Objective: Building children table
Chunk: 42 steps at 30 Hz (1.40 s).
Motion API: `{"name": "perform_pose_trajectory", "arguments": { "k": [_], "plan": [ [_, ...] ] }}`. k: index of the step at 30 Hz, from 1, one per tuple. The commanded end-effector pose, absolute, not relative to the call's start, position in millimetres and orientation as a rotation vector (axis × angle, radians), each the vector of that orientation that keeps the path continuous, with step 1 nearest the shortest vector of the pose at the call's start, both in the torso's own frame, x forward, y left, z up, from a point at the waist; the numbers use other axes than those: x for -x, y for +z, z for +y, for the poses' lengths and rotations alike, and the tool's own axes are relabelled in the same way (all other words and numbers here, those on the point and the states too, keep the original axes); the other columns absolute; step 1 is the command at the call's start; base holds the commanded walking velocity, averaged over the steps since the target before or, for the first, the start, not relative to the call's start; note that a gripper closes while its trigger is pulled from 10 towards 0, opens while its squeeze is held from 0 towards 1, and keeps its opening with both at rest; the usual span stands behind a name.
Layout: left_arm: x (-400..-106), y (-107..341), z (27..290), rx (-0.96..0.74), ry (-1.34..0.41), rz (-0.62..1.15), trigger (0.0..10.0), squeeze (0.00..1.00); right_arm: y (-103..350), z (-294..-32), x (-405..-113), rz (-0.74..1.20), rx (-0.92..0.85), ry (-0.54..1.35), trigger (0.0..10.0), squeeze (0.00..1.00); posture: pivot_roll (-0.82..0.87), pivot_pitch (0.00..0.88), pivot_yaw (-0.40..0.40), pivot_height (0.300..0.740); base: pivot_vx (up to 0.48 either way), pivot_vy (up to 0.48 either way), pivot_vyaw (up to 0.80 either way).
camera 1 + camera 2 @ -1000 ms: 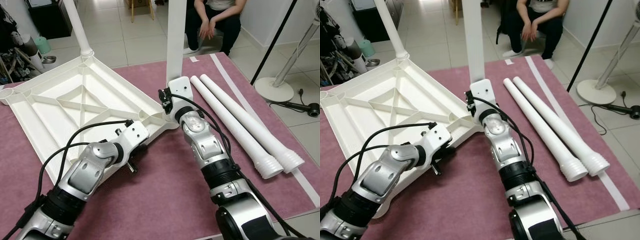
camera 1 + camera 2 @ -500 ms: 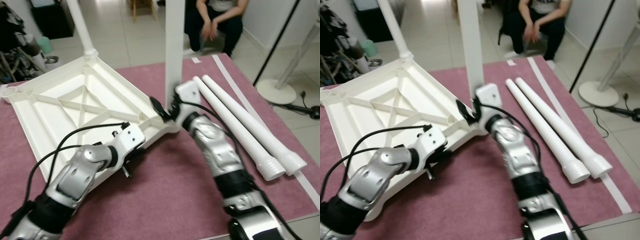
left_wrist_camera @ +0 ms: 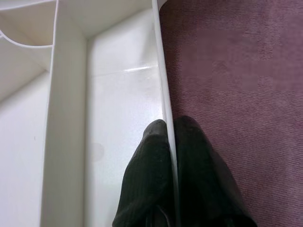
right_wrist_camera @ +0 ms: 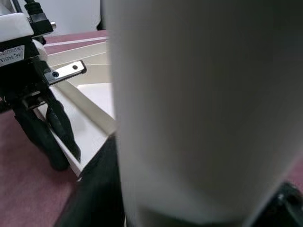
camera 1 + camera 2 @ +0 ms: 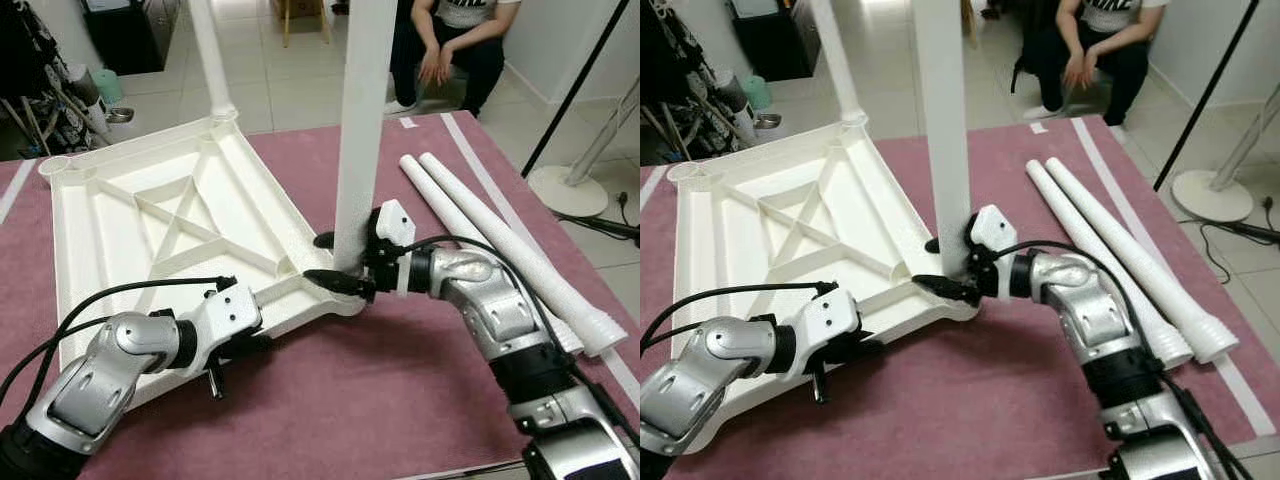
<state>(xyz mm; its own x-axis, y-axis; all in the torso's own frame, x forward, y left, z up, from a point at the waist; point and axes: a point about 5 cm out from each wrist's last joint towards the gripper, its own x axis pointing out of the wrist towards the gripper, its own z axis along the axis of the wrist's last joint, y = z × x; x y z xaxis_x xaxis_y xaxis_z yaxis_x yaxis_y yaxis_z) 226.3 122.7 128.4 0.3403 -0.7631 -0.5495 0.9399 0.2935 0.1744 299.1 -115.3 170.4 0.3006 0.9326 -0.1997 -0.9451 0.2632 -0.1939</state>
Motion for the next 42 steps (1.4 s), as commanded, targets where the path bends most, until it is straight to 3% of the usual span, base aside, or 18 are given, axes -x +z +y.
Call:
{"name": "perform_pose_trajectory", "arguments": {
  "k": [1, 5, 7, 8, 15, 16, 17, 22, 23, 24, 29, 30, 33, 34, 35, 36, 39, 42],
  "plan": [
    [-232.1, 161.3, 110.1, -0.557, -1.152, 0.167, 10.0, 0.00, 161.3, -100.3, -295.1, 0.085, 0.279, 1.351, 0.0, 0.00, 0.06, 0.000, 0.071, 0.740, 0.000, 0.000, 0.00],
    [-239.5, 159.3, 106.1, -0.530, -1.068, 0.169, 10.0, 0.00, 154.2, -98.3, -301.8, 0.093, 0.317, 1.240, 0.0, 0.00, 0.06, 0.000, 0.062, 0.740, 0.000, 0.000, 0.00],
    [-248.4, 159.4, 101.5, -0.505, -0.983, 0.169, 10.0, 0.00, 146.2, -97.7, -311.7, 0.103, 0.336, 1.057, 0.0, 0.00, 0.06, 0.000, 0.057, 0.740, 0.000, 0.000, 0.00],
    [-248.4, 159.4, 101.5, -0.505, -0.983, 0.169, 10.0, 0.00, 146.2, -97.7, -311.7, 0.103, 0.336, 1.057, 0.0, 0.00, 0.06, 0.000, 0.057, 0.740, 0.000, 0.000, 0.00],
    [-270.2, 170.7, 76.0, -0.448, -0.820, 0.138, 10.0, 0.00, 140.8, -90.0, -331.3, 0.082, 0.374, 0.519, 0.0, 0.00, 0.05, 0.000, 0.059, 0.740, 0.000, 0.000, 0.00],
    [-270.2, 170.7, 76.0, -0.448, -0.820, 0.138, 10.0, 0.00, 140.8, -90.0, -331.3, 0.082, 0.374, 0.519, 0.0, 0.00, 0.05, 0.000, 0.059, 0.740, 0.000, 0.000, 0.00],
    [-279.2, 175.0, 65.1, -0.482, -0.786, 0.108, 10.0, 0.00, 142.4, -86.1, -339.3, 0.085, 0.336, 0.340, 0.0, 0.00, 0.05, 0.000, 0.061, 0.740, 0.000, 0.000, 0.00],
    [-284.7, 177.6, 55.8, -0.514, -0.776, 0.085, 10.0, 0.00, 141.4, -74.3, -340.5, 0.086, 0.301, 0.299, 0.0, 0.00, 0.05, 0.000, 0.058, 0.740, 0.000, 0.000, 0.00],
    [-285.6, 179.4, 51.6, -0.512, -0.783, 0.078, 10.0, 0.00, 141.9, -65.5, -338.8, 0.070, 0.290, 0.311, 3.2, 0.00, 0.05, 0.000, 0.058, 0.740, 0.000, 0.000, 0.00],
    [-285.6, 180.7, 49.3, -0.507, -0.791, 0.074, 10.0, 0.00, 142.0, -58.3, -336.8, 0.061, 0.278, 0.345, 10.0, 0.00, 0.05, 0.000, 0.058, 0.740, 0.000, 0.000, 0.00],
    [-282.7, 182.4, 49.9, -0.508, -0.802, 0.075, 10.0, 0.00, 148.6, -56.1, -336.1, 0.008, 0.213, 0.341, 10.0, 0.00, 0.05, 0.000, 0.060, 0.740, 0.000, 0.000, 0.00],
    [-280.6, 182.1, 52.2, -0.508, -0.809, 0.077, 10.0, 0.00, 153.0, -57.9, -336.3, -0.022, 0.199, 0.350, 10.0, 1.00, 0.05, 0.000, 0.061, 0.740, 0.000, 0.000, 0.00],
    [-279.2, 181.9, 53.7, -0.507, -0.814, 0.078, 10.0, 0.00, 156.1, -59.2, -336.2, -0.043, 0.191, 0.354, 10.0, 1.00, 0.05, 0.000, 0.061, 0.740, 0.000, 0.000, 0.00],
    [-277.3, 181.9, 55.6, -0.509, -0.828, 0.078, 10.0, 0.00, 161.2, -56.4, -334.3, -0.067, 0.158, 0.417, 10.0, 0.52, 0.05, 0.000, 0.063, 0.740, 0.000, 0.000, 0.00],
    [-277.3, 181.9, 55.6, -0.509, -0.828, 0.078, 10.0, 0.00, 161.2, -56.4, -334.3, -0.067, 0.158, 0.417, 10.0, 0.52, 0.05, 0.000, 0.063, 0.740, 0.000, 0.000, 0.00],
    [-274.5, 182.1, 58.5, -0.511, -0.849, 0.076, 10.0, 0.00, 167.9, -55.2, -330.7, -0.103, 0.135, 0.499, 10.0, 0.00, 0.05, 0.000, 0.063, 0.740, 0.000, 0.000, 0.00],
    [-270.4, 182.3, 62.1, -0.520, -0.887, 0.070, 10.0, 0.00, 174.6, -56.0, -324.0, -0.133, 0.114, 0.618, 10.0, 0.00, 0.05, 0.000, 0.065, 0.740, 0.000, 0.000, 0.00],
    [-256.3, 180.3, 72.9, -0.554, -1.005, 0.050, 10.0, 0.00, 177.7, -68.3, -301.5, -0.130, 0.129, 0.933, 10.0, 0.00, 0.05, 0.000, 0.070, 0.740, 0.000, 0.000, 0.00]
  ]
}}
